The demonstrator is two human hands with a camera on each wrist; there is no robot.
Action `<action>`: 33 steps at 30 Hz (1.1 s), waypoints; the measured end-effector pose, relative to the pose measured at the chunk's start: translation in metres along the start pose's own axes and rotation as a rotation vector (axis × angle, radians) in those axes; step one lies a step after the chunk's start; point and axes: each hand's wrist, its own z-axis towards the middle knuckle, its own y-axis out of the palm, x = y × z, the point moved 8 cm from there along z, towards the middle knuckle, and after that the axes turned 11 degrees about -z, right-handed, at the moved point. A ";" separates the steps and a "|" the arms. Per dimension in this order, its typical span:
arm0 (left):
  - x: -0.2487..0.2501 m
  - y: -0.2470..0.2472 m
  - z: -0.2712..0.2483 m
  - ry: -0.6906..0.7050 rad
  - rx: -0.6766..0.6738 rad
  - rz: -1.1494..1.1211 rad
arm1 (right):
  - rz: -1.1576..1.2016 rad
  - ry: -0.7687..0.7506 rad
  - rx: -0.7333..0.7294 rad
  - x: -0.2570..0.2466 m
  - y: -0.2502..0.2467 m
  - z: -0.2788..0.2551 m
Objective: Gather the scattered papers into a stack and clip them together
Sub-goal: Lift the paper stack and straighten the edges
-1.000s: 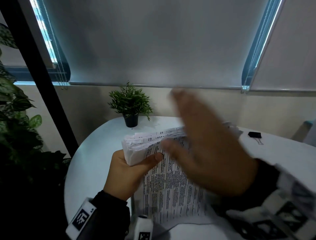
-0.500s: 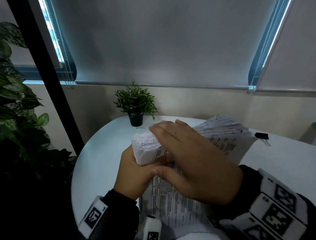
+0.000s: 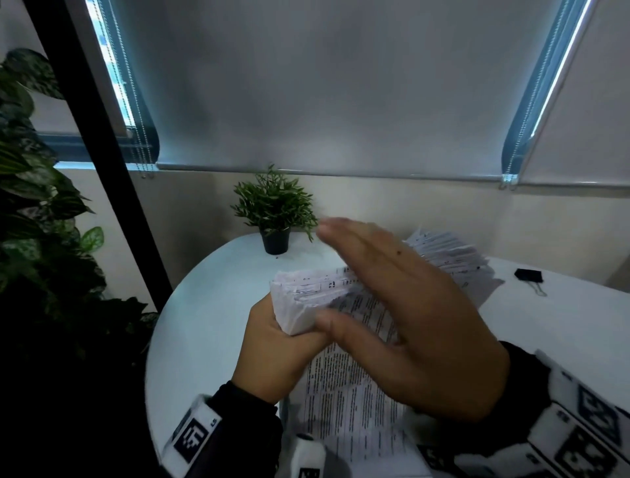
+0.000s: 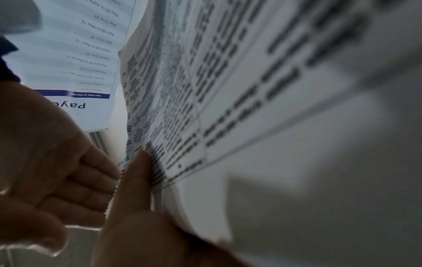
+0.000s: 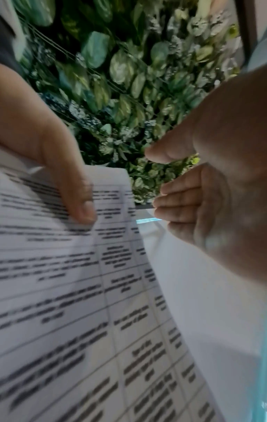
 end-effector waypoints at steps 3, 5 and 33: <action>0.001 -0.002 -0.003 0.024 0.016 0.001 | -0.185 -0.142 -0.151 -0.007 0.019 -0.001; 0.003 -0.004 -0.003 0.032 0.010 0.012 | -0.271 -0.133 -0.191 0.008 0.029 -0.004; -0.002 -0.010 0.001 -0.110 0.098 0.069 | 0.700 0.716 0.443 0.141 0.011 -0.080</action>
